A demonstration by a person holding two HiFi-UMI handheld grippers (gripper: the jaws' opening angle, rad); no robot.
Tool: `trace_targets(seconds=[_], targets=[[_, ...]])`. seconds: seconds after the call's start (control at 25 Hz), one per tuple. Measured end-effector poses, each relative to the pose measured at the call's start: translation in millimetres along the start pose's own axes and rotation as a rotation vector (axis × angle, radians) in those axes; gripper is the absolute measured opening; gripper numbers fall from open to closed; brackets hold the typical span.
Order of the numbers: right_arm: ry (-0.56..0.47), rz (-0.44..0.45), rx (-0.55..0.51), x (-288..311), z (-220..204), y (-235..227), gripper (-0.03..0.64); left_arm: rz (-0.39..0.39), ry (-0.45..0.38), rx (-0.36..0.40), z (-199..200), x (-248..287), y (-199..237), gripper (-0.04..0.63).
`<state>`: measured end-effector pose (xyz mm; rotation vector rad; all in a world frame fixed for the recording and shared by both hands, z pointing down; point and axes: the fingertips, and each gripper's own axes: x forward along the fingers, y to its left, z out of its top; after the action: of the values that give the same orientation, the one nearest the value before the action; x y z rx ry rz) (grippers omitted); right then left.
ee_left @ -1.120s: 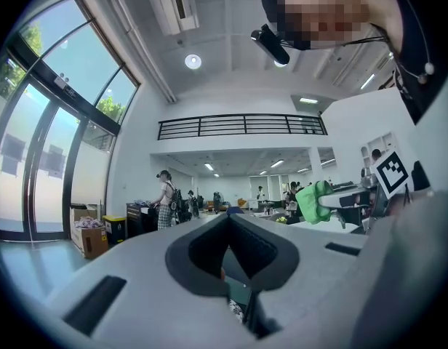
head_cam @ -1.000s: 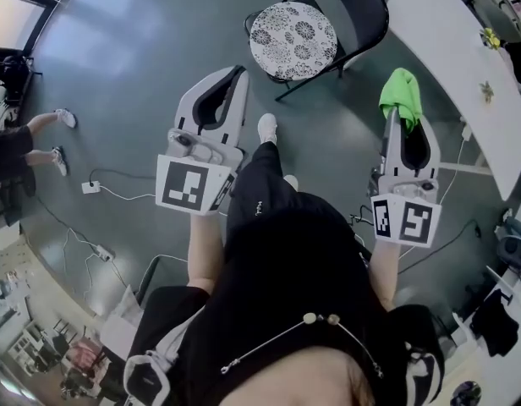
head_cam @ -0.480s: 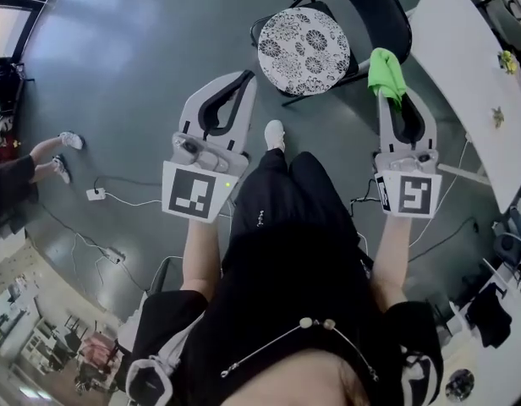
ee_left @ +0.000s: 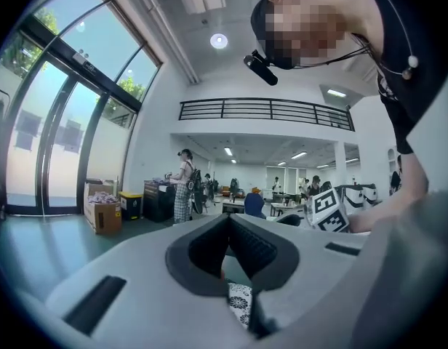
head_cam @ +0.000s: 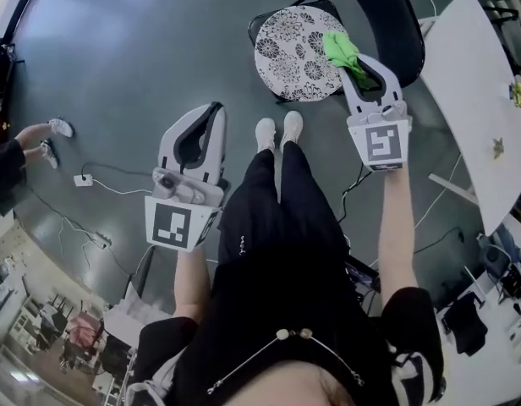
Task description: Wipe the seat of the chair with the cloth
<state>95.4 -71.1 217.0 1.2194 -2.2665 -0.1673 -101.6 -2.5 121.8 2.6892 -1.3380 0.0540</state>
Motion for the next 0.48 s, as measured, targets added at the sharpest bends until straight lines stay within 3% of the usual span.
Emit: trace_targets(seconds=[0.2, 0.48], targets=[[0.050, 0.105, -0.016, 78, -48, 8, 0.084, 0.041, 0.030, -0.040, -41, 13, 9, 0.005], [0.122, 0.212, -0.030, 169, -130, 19, 0.084, 0.023, 0.054, -0.009, -92, 51, 13, 0.005]])
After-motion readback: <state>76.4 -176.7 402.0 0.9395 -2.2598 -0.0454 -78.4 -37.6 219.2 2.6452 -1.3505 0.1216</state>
